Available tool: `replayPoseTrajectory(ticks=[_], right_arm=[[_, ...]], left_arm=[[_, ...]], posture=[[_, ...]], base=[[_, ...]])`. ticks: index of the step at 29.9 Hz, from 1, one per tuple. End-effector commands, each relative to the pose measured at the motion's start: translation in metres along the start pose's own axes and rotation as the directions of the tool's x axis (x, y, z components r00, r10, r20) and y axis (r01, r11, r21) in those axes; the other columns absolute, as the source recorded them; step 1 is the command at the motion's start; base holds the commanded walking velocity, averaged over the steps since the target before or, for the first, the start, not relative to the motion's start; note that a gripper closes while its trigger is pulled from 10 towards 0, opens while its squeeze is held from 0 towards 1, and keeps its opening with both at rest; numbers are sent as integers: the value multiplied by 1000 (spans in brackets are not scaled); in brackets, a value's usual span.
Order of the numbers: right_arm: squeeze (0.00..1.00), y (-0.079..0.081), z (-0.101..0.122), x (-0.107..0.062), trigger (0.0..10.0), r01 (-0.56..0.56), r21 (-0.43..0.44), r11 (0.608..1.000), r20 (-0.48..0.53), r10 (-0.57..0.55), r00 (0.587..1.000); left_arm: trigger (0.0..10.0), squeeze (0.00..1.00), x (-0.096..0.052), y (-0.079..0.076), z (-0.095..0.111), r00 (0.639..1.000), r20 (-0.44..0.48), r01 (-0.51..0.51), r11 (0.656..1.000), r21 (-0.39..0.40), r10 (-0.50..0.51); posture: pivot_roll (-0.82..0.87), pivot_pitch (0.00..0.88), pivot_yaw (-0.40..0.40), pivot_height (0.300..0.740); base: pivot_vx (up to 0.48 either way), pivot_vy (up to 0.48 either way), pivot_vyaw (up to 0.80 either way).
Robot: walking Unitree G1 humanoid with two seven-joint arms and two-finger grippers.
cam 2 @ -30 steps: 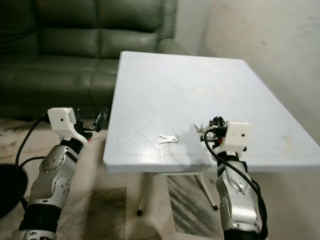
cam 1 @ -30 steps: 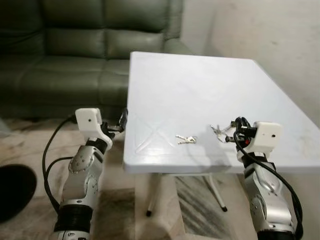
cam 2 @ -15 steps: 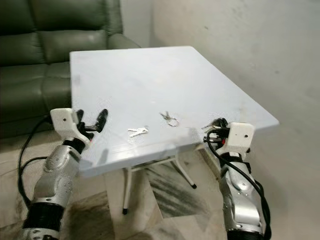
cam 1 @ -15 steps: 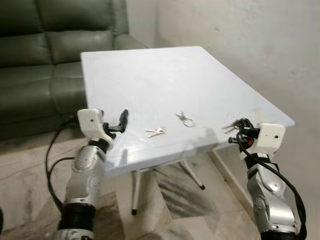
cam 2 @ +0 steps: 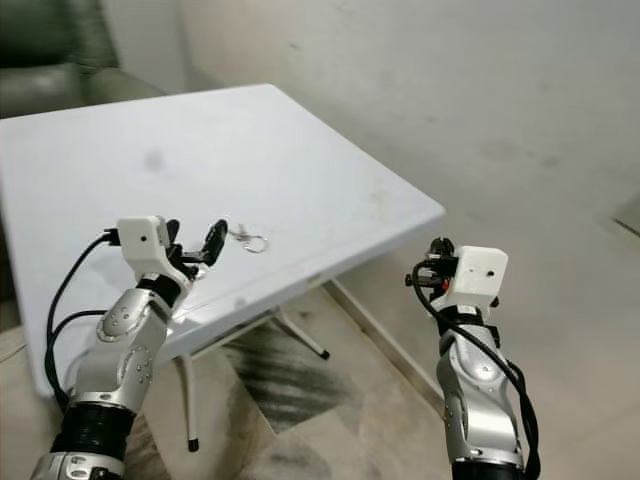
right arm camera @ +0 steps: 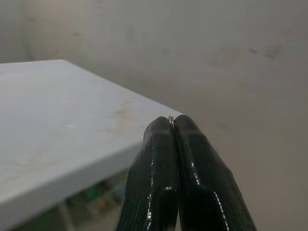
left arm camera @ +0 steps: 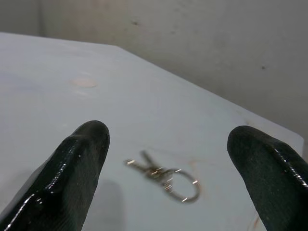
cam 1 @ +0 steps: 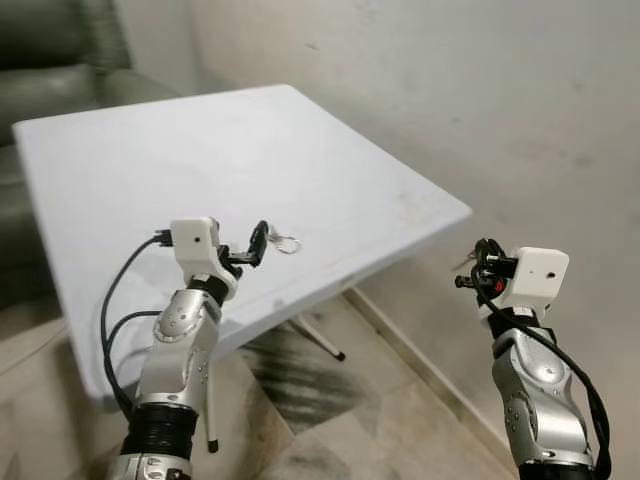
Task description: Hang keys on a hook
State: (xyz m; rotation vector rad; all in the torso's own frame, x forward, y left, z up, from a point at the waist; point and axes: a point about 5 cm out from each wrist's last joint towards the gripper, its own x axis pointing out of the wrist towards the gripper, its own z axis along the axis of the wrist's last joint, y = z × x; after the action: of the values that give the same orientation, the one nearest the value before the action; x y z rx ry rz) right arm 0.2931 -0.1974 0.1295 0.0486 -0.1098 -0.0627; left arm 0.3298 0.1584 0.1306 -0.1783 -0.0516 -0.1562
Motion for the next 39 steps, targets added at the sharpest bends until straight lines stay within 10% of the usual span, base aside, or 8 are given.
replayPoseTrajectory(ticks=[1,39], right_arm=[[0,-6,1,-1,10000,23,-10,1000,-2,-23,1000],[0,-11,1,-4,10000,25,-49,998,-5,-26,1000]], left_arm=[[10000,0,4,-11,-2,1000,-9,29,1000,-6,-29],[10000,0,9,-17,-2,999,-1,39,998,47,-39]], posture=[[5,0,-73,740],[-13,0,-61,740]], base=[[0,0,-800],[0,0,-800]])
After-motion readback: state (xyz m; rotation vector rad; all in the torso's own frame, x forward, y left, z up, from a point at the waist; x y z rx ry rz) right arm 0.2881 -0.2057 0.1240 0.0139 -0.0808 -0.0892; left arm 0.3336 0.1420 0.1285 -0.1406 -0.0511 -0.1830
